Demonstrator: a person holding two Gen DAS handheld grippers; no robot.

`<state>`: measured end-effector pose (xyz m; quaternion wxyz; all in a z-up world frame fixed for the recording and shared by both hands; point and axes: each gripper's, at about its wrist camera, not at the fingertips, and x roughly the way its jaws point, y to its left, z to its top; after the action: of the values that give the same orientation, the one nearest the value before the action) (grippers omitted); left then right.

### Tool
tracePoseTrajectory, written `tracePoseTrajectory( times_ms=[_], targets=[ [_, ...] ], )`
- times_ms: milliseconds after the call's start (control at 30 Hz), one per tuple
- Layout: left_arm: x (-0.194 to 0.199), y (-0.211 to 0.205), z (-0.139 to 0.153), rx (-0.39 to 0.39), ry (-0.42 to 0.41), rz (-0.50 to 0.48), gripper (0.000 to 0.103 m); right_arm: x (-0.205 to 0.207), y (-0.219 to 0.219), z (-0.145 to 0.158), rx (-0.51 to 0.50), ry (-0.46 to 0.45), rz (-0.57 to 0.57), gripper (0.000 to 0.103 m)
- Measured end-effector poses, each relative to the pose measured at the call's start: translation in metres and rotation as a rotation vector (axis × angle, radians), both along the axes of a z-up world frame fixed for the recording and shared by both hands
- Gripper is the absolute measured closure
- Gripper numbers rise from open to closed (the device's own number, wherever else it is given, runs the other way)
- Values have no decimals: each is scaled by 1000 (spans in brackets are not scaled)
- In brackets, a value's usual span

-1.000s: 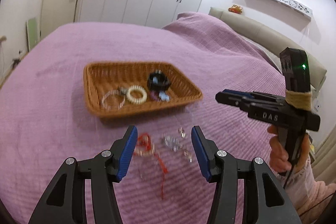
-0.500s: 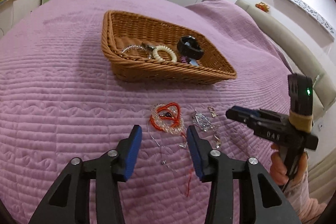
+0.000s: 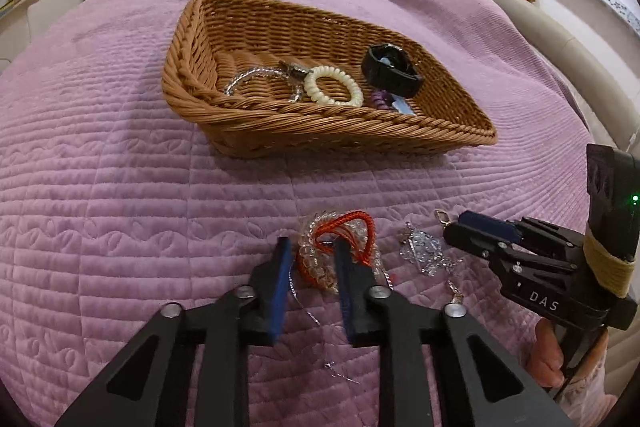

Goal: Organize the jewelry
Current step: 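Grasp a small silver ring with the right tool while the left tool grasps the beaded bracelet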

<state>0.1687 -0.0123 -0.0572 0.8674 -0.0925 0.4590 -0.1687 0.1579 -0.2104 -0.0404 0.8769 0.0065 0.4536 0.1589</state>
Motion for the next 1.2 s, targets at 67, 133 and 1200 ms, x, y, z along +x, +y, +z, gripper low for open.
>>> tracePoseTrajectory(
  times_ms=[67, 133, 1200],
  targets=[
    [1, 1, 0, -11, 1, 1, 88, 5, 3, -1, -11, -10, -5, 73],
    [2, 1, 0, -14, -4, 0, 90, 6, 9, -1, -40, -26, -8, 82],
    [-112, 41, 19, 40, -55, -85, 86, -5, -3, -3, -21, -45, 10, 93]
  ],
)
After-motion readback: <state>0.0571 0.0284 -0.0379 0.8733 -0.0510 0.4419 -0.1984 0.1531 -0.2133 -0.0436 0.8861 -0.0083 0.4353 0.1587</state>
